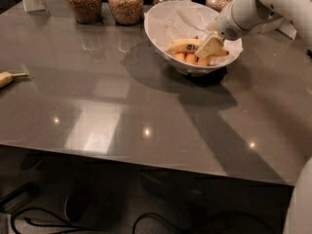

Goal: Pick banana from white bowl

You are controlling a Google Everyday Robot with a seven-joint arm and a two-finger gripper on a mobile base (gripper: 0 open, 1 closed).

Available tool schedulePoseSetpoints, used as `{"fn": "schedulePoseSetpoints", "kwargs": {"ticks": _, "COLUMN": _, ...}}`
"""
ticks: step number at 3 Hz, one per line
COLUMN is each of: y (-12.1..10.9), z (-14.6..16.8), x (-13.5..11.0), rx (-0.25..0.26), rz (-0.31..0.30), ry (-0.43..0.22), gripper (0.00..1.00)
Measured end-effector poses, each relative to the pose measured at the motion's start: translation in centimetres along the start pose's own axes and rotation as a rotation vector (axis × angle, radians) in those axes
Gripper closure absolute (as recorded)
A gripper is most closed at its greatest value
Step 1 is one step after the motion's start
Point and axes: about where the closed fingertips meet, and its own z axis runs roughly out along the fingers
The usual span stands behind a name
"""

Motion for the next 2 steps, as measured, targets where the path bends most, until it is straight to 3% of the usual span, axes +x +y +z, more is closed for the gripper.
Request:
{"fn": "schedulePoseSetpoints", "kwargs": {"ticks": 1, "y": 0.50, "z": 1.22, "x": 0.41, "rx": -0.038, "rz": 0.037, "ry": 0.003, "gripper": 0.38}}
{"fn": "schedulePoseSetpoints", "kwargs": {"ticks": 2, "y": 0.84, "z": 2.09, "x": 0.84, "rx": -0.069, "rz": 0.074, "ry": 0.011, "gripper": 0.54}}
